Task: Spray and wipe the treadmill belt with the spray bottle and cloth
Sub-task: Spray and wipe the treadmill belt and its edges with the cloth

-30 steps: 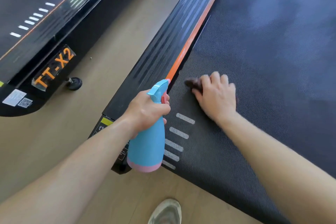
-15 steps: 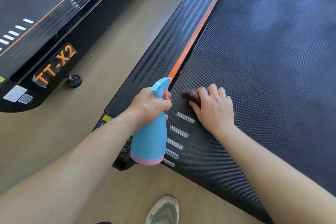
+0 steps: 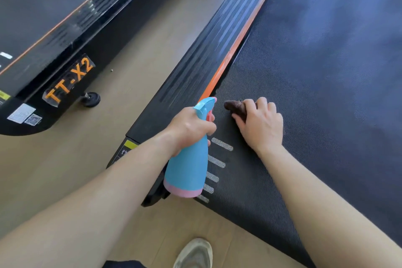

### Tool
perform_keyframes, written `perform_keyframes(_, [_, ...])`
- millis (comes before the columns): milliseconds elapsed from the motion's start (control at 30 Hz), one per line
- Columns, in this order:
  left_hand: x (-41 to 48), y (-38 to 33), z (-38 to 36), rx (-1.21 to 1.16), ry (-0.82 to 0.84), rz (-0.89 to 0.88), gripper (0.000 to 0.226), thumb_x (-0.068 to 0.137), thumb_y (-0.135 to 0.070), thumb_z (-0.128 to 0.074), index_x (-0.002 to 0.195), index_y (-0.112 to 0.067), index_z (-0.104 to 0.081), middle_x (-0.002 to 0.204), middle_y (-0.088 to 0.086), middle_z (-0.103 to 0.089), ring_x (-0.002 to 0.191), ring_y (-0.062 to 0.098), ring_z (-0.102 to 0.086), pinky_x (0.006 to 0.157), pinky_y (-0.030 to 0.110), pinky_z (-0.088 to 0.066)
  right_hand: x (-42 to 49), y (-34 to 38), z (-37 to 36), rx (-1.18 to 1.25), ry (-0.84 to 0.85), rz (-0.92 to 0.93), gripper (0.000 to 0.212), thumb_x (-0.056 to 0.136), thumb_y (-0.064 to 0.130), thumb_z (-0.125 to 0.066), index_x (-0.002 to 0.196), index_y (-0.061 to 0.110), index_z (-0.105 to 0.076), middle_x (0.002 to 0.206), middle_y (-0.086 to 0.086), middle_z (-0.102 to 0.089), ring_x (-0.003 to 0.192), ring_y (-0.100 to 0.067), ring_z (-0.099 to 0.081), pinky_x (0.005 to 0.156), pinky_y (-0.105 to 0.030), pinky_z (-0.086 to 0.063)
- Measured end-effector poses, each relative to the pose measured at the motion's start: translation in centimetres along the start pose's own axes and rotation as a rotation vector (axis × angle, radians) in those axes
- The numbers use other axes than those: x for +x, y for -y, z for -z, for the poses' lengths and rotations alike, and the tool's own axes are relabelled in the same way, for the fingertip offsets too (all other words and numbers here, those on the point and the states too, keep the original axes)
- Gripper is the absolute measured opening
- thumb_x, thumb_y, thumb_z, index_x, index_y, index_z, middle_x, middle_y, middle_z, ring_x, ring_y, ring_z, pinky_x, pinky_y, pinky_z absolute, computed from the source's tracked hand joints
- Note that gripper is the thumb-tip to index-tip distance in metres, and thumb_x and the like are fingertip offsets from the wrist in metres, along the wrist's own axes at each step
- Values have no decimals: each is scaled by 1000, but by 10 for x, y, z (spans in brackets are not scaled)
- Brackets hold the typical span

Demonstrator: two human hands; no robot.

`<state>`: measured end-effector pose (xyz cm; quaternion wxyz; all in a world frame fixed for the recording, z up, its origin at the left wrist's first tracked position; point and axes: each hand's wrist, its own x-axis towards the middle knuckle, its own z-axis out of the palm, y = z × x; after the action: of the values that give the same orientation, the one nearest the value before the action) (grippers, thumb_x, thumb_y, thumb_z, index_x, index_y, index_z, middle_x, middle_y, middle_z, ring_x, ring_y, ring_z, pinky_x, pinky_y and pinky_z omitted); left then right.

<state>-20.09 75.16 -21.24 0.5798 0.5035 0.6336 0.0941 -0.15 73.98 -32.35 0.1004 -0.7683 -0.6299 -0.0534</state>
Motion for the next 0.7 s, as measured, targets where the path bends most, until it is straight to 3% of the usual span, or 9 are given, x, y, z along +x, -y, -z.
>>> perform_keyframes(100, [1,-6,-6,20,12,33,20,82,-8,-66,100,-15,-70,84,3,-66,62,25,-71,69,35,-61,-36,-10,0,-5,-50,39,46,91,58,-59,112,17,-61,99,-12,-54,85,-36,-53,61,-43,-46])
perform_keyframes(167, [4,-10,-12,25,2,45,15,82,-8,-65,91,-19,-68,81,1,-64,64,24,-70,73,36,-61,-43,-14,0,-2,-54,32,48,91,59,-59,114,17,-61,99,-12,-54,85,-36,-52,60,-43,-46])
perform_keyframes(267, [7,-13,-14,32,4,61,32,69,-16,-64,100,-18,-74,87,1,-66,76,29,-72,91,51,-64,-43,-13,-1,-10,-50,25,48,91,59,-60,115,17,-61,99,-11,-53,85,-35,-52,61,-41,-46])
perform_keyframes(333, [6,-16,-14,52,-3,91,25,67,-16,-63,91,-16,-70,86,5,-67,84,35,-77,93,58,-62,-42,-13,-1,-6,-45,22,48,91,59,-61,114,17,-61,98,-11,-53,84,-35,-52,60,-41,-45])
perform_keyframes(433, [9,-18,-12,56,-56,100,23,67,-18,-63,90,-14,-64,80,8,-69,96,39,-79,91,56,-63,-36,-13,2,27,-44,7,48,91,59,-60,114,17,-61,99,-11,-54,86,-36,-53,62,-42,-46])
perform_keyframes(500, [12,-15,-10,33,-91,87,22,78,-14,-64,99,-15,-67,77,4,-69,87,34,-81,88,52,-64,-22,-14,2,46,-48,-22,49,92,59,-58,115,17,-61,101,-11,-55,89,-36,-54,64,-43,-47])
perform_keyframes(567, [13,-11,-8,-10,-84,71,40,72,-17,-64,111,-17,-71,84,3,-69,72,28,-78,88,52,-64,6,-12,-1,57,-47,-57,49,93,60,-55,115,17,-60,105,-12,-55,94,-37,-54,68,-44,-47])
perform_keyframes(700, [13,-11,-9,-38,-73,31,48,61,-24,-62,108,-21,-73,106,11,-77,66,23,-74,89,53,-65,93,-5,-14,57,40,-35,53,94,62,-49,121,17,-55,120,-13,-54,112,-38,-51,85,-49,-47])
